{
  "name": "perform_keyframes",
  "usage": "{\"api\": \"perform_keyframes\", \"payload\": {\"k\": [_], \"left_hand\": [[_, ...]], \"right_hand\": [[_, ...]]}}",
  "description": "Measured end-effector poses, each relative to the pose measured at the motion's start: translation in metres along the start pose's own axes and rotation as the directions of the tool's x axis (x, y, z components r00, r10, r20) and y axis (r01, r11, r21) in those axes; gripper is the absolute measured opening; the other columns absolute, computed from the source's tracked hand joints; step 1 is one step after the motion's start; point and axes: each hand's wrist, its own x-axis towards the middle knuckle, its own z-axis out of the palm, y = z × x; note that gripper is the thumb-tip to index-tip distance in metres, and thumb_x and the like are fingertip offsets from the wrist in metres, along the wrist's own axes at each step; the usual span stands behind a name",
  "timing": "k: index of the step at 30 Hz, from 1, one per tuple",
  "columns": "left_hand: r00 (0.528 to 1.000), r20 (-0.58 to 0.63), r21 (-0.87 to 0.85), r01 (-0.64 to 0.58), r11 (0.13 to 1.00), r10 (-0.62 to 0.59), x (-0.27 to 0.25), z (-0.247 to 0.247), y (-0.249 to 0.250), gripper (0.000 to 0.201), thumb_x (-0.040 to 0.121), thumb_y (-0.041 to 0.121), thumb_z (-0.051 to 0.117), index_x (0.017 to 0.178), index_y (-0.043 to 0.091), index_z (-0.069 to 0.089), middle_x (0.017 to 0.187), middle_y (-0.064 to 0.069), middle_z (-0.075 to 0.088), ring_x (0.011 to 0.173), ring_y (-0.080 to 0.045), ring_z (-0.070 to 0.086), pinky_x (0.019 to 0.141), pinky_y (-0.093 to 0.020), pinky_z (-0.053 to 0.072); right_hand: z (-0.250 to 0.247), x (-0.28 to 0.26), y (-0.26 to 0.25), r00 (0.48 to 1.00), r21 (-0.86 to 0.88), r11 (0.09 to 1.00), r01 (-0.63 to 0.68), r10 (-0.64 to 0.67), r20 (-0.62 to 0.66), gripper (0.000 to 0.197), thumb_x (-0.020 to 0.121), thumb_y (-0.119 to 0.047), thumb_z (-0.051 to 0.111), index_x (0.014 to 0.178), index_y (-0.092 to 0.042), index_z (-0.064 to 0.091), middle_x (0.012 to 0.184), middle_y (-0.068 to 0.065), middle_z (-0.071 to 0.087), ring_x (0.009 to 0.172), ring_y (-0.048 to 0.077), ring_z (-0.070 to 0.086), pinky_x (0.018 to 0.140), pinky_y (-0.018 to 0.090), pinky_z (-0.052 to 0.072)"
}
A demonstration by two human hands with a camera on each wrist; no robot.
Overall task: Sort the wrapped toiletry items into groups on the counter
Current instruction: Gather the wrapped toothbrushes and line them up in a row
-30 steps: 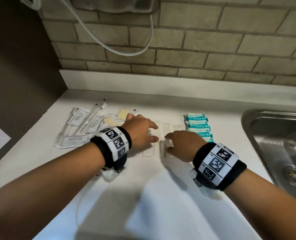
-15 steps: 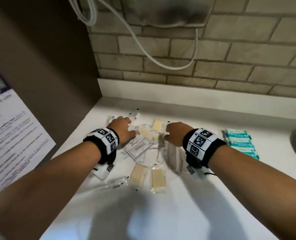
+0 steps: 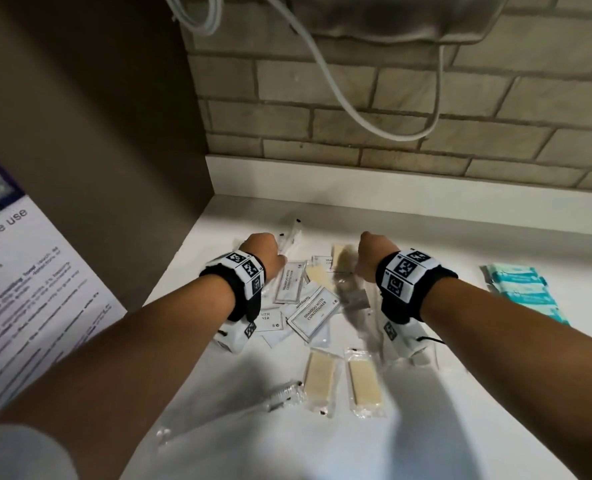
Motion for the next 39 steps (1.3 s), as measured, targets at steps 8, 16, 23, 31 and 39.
{"api": "perform_keyframes", "payload": {"k": [8,16,23,31,39], "left_hand": [[0.996,-0.080,-0.168,-0.039,0.985,0.025,-0.015,-0.013,-0.010,0.023,0.091,0.008,0.048,0.105,0.001,0.065,0.115,-0.019,0.065,0.106,-0.036,0.061,0.088,-0.037,0.050],[0.966,-0.260,-0.423,-0.111,0.899,-0.003,-0.040,-0.020,-0.016,0.031,0.095,0.002,0.039,0.122,0.005,0.054,0.130,-0.019,0.050,0.106,-0.032,0.059,0.091,-0.028,0.043],[0.950,-0.310,-0.523,-0.134,0.842,-0.041,-0.060,-0.030,-0.023,0.027,0.096,0.006,0.040,0.120,0.009,0.051,0.127,-0.017,0.054,0.103,-0.030,0.060,0.078,-0.025,0.043],[0.978,-0.207,-0.643,-0.119,0.757,-0.021,-0.094,-0.026,-0.034,0.035,0.098,0.038,0.049,0.121,0.013,0.047,0.110,-0.011,0.066,0.085,-0.022,0.060,0.080,-0.035,0.051],[0.994,0.112,-0.236,0.015,0.972,0.012,-0.116,0.002,-0.060,0.078,0.067,0.047,0.082,0.130,0.020,0.044,0.123,0.000,0.057,0.105,-0.019,0.056,0.085,-0.028,0.046]], "right_hand": [[-0.015,-0.018,-0.010,0.985,0.269,0.963,0.023,0.024,-0.171,0.051,0.090,-0.005,0.055,0.135,0.006,0.034,0.124,0.022,0.057,0.112,0.036,0.058,0.073,0.030,0.041],[-0.035,-0.082,-0.021,0.907,0.314,0.878,0.363,-0.255,-0.335,0.017,0.094,-0.015,0.045,0.084,-0.003,0.049,0.086,0.016,0.058,0.081,0.031,0.053,0.063,0.033,0.036],[0.018,-0.138,-0.040,0.830,0.238,0.824,0.514,-0.548,0.105,0.019,0.099,-0.032,0.043,0.091,-0.017,0.048,0.095,0.001,0.058,0.086,0.022,0.053,0.073,0.036,0.044],[0.067,-0.142,-0.054,0.778,-0.013,0.806,0.591,-0.566,0.272,0.057,0.081,-0.037,0.071,0.129,-0.013,0.052,0.109,-0.001,0.058,0.100,0.020,0.054,0.083,0.023,0.039],[0.026,-0.134,-0.033,0.843,0.100,0.856,0.507,-0.517,0.149,0.038,0.073,-0.037,0.078,0.103,-0.024,0.059,0.093,-0.011,0.056,0.091,0.016,0.053,0.081,0.029,0.042]]}}
